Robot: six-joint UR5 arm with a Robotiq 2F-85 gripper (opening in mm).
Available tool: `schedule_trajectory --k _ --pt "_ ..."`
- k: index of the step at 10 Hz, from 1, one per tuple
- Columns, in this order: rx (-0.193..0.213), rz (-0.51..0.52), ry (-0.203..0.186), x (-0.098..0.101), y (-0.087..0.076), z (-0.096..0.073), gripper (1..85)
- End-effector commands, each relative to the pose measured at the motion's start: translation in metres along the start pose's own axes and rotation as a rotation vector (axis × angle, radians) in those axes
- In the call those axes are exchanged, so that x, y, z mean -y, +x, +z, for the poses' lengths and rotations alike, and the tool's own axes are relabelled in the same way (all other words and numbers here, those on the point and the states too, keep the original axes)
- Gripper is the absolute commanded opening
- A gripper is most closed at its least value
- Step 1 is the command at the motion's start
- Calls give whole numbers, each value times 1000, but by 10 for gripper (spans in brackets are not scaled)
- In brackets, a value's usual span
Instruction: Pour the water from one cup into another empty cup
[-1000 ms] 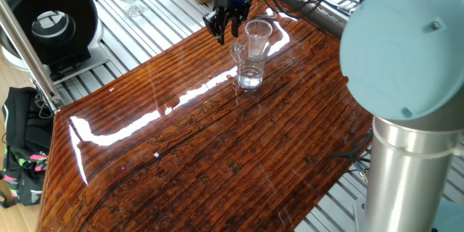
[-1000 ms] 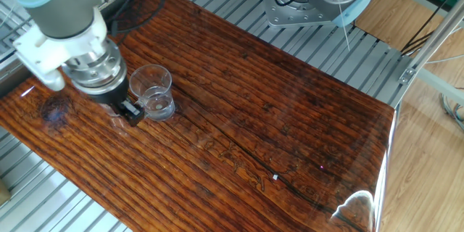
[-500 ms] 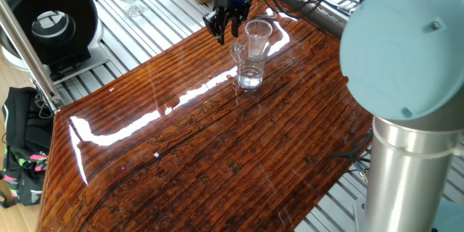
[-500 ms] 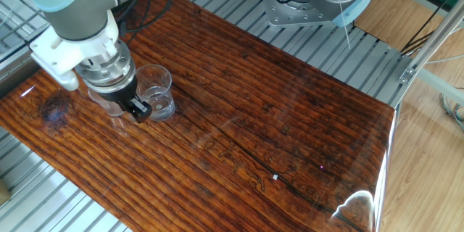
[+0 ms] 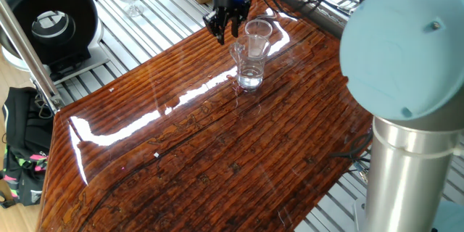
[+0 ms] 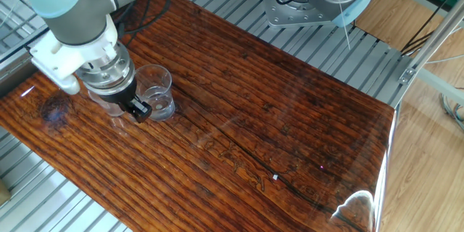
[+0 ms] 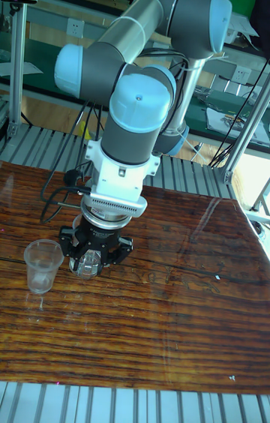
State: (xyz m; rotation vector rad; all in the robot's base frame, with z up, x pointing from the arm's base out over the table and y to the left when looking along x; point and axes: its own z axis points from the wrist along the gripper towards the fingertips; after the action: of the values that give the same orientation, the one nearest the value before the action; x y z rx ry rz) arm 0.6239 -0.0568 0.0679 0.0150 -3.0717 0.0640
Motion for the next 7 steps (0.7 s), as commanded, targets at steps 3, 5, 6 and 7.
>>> schedule_trajectory --k 3,5,6,7 --pt "-48 11 -7 -5 6 4 447" --pt "-74 16 -2 -4 12 4 433" --pt "-76 15 1 -3 12 3 433" --pt "-76 12 6 -2 12 3 433"
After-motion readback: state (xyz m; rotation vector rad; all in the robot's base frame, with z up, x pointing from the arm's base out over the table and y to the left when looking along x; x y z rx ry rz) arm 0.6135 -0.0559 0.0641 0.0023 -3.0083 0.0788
